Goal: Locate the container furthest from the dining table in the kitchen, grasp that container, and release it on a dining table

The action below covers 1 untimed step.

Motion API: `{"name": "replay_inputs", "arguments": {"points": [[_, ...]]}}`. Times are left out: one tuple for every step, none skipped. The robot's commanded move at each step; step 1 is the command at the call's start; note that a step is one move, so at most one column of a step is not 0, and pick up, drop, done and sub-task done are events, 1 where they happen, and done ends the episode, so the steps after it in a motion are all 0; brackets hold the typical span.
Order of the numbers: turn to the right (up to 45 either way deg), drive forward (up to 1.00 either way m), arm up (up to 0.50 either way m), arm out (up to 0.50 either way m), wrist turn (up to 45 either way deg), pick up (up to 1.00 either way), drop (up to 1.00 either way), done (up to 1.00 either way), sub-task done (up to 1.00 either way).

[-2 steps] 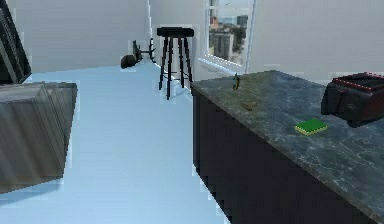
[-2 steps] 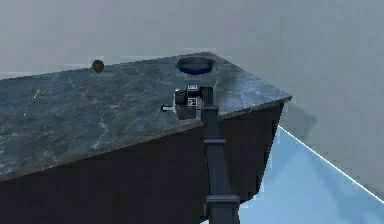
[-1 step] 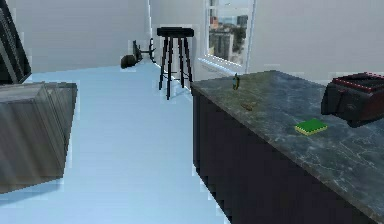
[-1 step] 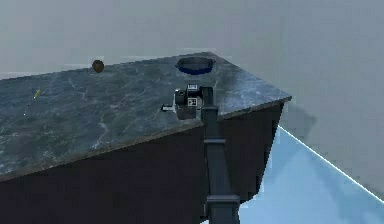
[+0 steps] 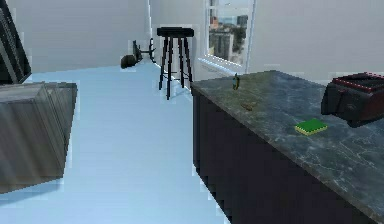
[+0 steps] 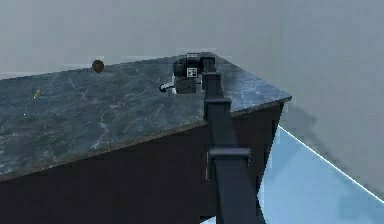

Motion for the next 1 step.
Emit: {"name": "replay_inputs", "arguments": {"points": [[0.0,0.00,0.06,0.00,0.0,0.00,0.00,0.00,0.00]]}}
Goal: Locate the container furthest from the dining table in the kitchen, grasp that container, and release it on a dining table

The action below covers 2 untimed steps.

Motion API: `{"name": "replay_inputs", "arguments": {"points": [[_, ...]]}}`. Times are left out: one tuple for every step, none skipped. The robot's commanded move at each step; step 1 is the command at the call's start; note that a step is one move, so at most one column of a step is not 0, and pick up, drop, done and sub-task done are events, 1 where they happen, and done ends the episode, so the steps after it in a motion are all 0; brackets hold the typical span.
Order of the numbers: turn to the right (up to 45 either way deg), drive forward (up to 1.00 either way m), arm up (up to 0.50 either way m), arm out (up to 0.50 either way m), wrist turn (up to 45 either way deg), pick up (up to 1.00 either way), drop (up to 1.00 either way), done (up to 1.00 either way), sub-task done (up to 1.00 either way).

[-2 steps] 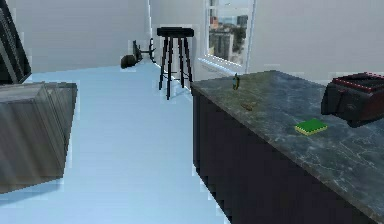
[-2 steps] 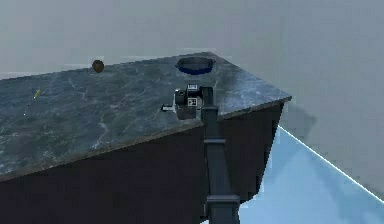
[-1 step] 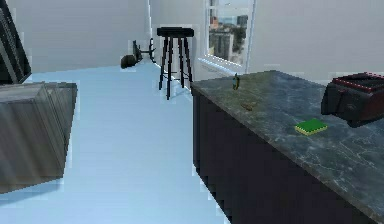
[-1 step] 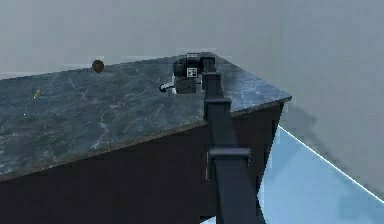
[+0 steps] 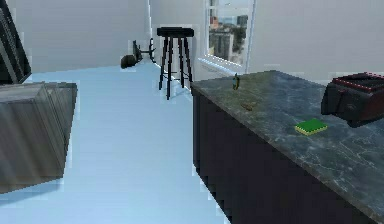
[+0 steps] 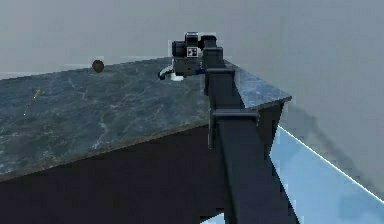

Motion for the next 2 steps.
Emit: {"name": "replay_inputs", "arguments": {"points": [[0.0,0.00,0.00,0.00,-45.0,0.00,0.00,0.00,0.00],[0.0,0.00,0.00,0.00,-45.0,0.00,0.00,0.00,0.00]]}}
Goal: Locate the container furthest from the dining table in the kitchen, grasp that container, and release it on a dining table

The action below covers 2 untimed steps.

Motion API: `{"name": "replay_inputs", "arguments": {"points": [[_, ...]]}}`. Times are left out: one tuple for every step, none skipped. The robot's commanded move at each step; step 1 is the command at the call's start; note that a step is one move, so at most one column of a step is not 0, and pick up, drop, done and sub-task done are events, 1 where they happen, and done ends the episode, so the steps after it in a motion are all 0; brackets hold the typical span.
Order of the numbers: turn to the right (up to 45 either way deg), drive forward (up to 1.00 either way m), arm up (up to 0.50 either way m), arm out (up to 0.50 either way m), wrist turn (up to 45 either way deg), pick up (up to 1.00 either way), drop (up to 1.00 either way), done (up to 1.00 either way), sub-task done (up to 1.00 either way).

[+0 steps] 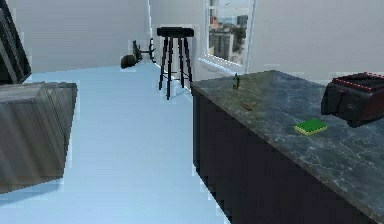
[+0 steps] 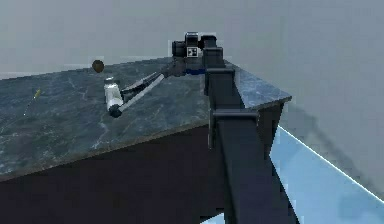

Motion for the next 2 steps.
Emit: {"name": "replay_inputs", "arguments": {"points": [[0.0,0.00,0.00,0.00,-27.0,0.00,0.00,0.00,0.00],[0.0,0.00,0.00,-0.48,0.0,0.00,0.00,0.00,0.00]]}}
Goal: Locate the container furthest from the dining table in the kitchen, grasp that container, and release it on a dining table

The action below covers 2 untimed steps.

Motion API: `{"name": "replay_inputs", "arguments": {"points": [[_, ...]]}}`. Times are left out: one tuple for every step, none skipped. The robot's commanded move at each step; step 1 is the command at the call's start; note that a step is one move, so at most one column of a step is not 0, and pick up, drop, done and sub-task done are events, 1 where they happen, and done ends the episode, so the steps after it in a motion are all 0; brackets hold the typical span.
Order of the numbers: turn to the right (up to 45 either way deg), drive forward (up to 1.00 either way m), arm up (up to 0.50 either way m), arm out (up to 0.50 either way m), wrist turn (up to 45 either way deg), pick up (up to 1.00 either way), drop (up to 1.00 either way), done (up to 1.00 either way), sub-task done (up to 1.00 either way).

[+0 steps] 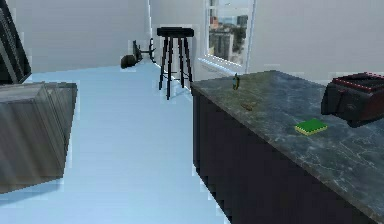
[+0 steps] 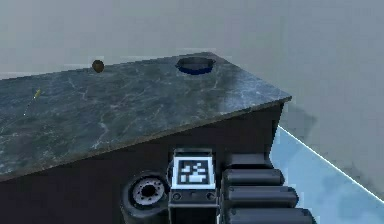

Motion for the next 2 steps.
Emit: {"name": "replay_inputs", "arguments": {"points": [[-45.0,0.00,0.00,0.00,0.0,0.00,0.00,0.00,0.00],[-21.0,0.00,0.00,0.00,0.0,0.00,0.00,0.00,0.00]]}}
